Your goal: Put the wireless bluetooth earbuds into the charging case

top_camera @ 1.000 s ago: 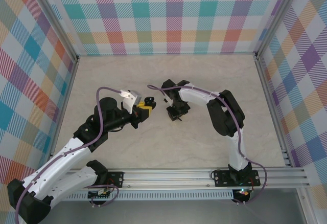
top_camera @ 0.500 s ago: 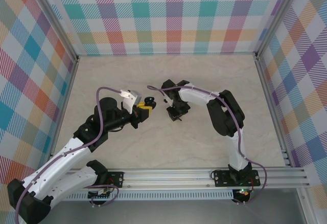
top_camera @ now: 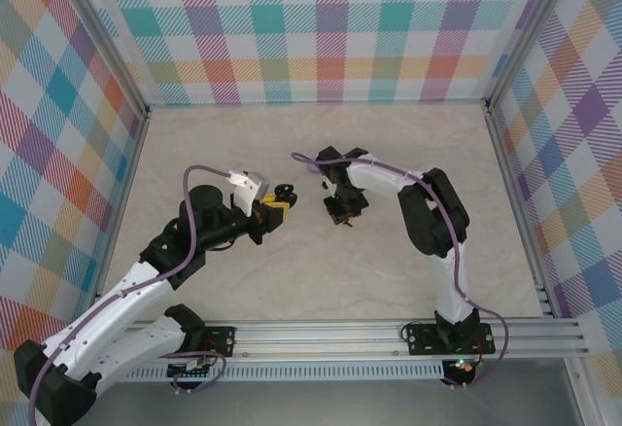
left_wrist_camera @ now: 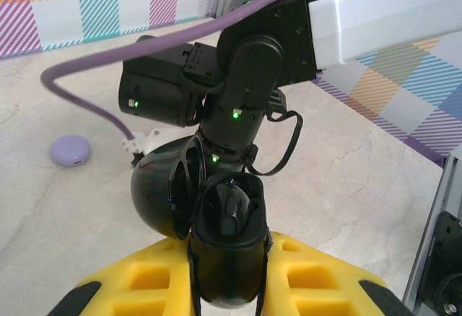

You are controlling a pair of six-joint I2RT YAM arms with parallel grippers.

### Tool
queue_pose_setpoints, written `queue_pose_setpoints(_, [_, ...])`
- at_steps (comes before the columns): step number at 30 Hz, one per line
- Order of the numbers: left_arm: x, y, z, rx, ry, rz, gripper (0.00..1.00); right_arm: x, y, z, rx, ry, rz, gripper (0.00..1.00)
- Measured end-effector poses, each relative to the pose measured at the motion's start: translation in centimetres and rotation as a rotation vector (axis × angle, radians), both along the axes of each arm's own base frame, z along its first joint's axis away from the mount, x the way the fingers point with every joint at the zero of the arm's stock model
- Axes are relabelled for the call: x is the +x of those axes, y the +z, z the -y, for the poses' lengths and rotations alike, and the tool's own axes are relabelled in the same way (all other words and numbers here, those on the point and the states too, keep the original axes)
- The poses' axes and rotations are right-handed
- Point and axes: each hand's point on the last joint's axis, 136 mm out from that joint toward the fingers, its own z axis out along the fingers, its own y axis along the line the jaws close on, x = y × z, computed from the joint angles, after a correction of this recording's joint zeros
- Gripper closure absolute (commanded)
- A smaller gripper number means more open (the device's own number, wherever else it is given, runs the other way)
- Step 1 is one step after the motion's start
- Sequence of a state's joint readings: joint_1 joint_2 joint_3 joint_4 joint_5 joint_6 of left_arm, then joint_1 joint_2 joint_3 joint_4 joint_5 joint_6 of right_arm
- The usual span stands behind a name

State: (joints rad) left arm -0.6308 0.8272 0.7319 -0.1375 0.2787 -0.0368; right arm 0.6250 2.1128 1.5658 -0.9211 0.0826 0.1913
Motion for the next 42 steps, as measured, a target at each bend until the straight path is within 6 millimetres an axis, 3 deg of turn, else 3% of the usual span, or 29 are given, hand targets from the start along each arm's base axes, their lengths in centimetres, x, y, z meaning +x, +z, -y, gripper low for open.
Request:
queue_pose_setpoints(7, [0.0,0.0,0.0,0.0,0.0,0.0,0.82,2.1,0.0,2.5,0.013,-0.204,0.005,0.73])
queue_pose_setpoints(14, [0.0,0.0,0.0,0.0,0.0,0.0,0.82,2.3,0.1,2.8,0.017,-0.22,0.005,0.5])
queue_pose_setpoints(42, [0.0,0.0,0.0,0.0,0.0,0.0,0.82,2.5,0.4,3.1,0.002,0.01,0.03,0.62])
